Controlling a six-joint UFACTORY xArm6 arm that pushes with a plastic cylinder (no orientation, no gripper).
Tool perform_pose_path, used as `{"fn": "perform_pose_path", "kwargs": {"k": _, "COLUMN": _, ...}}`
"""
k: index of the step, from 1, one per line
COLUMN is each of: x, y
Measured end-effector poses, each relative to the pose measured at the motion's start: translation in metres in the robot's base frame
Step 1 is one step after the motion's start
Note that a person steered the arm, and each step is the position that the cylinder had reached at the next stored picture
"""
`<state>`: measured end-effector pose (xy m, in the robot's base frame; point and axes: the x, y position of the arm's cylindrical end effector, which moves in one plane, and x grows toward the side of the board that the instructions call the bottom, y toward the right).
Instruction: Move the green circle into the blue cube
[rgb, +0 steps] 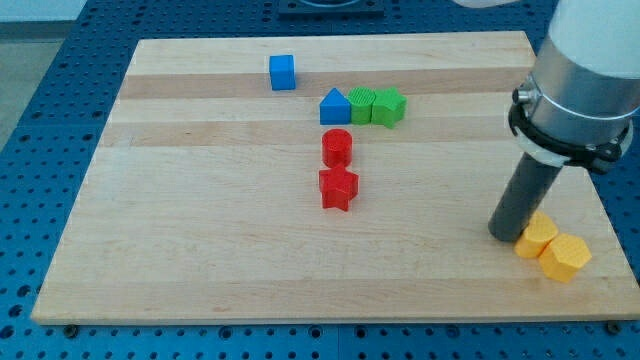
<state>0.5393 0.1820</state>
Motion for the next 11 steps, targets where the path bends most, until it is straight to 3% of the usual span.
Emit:
{"fn": "perform_pose_path", "kwargs": {"k": 2, "x": -0.004, "y": -0.003}}
{"fn": "perform_pose_path", "kwargs": {"k": 8, "x": -0.213, "y": -0.144}}
{"fn": "perform_pose_path", "kwargs": {"k": 11, "x": -0.246, "y": -0.207}}
